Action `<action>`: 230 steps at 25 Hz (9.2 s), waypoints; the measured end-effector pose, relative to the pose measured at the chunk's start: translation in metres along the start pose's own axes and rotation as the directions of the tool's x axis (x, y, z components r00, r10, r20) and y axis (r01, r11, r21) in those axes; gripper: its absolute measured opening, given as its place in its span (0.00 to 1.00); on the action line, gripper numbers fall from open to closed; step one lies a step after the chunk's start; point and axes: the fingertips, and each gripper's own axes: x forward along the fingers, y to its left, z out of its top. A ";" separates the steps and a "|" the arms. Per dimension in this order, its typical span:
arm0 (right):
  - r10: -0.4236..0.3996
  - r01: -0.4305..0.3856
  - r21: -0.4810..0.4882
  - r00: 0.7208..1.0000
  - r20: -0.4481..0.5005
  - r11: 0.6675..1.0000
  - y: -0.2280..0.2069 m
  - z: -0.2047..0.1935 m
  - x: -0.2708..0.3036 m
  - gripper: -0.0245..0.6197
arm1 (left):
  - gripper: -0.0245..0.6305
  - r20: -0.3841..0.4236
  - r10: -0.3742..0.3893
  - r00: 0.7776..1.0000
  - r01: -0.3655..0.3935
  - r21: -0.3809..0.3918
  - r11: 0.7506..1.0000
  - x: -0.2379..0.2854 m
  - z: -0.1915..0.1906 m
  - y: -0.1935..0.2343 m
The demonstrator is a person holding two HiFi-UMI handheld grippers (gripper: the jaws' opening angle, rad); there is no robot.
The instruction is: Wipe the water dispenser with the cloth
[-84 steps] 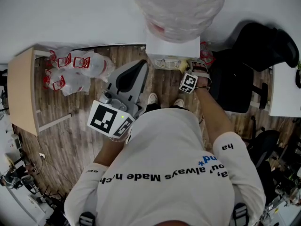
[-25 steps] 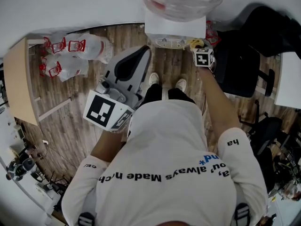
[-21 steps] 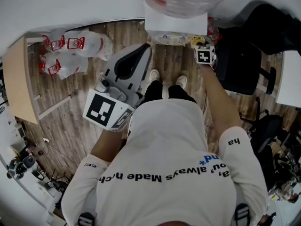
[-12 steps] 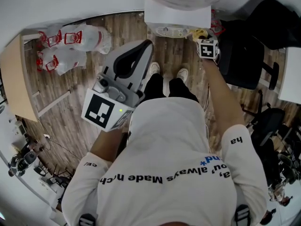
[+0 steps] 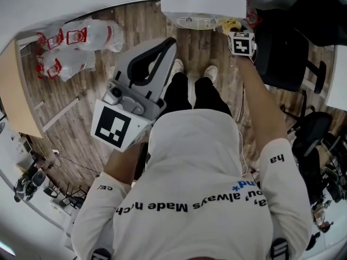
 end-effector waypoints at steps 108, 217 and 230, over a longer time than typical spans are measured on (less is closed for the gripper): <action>-0.014 0.022 0.165 0.999 -0.052 0.986 -0.004 -0.113 0.137 0.14 | 0.07 -0.157 -0.005 0.988 0.003 -0.010 1.000 0.023 -0.214 0.020; 0.201 -0.232 0.052 0.919 0.339 0.971 0.223 0.122 -0.033 0.14 | 0.07 -0.120 0.283 0.952 -0.286 -0.013 0.958 -0.078 -0.134 0.122; 0.212 -0.248 0.108 0.940 0.267 0.963 0.231 0.097 0.002 0.14 | 0.07 -0.136 0.277 0.951 -0.283 -0.023 0.959 -0.078 -0.142 0.127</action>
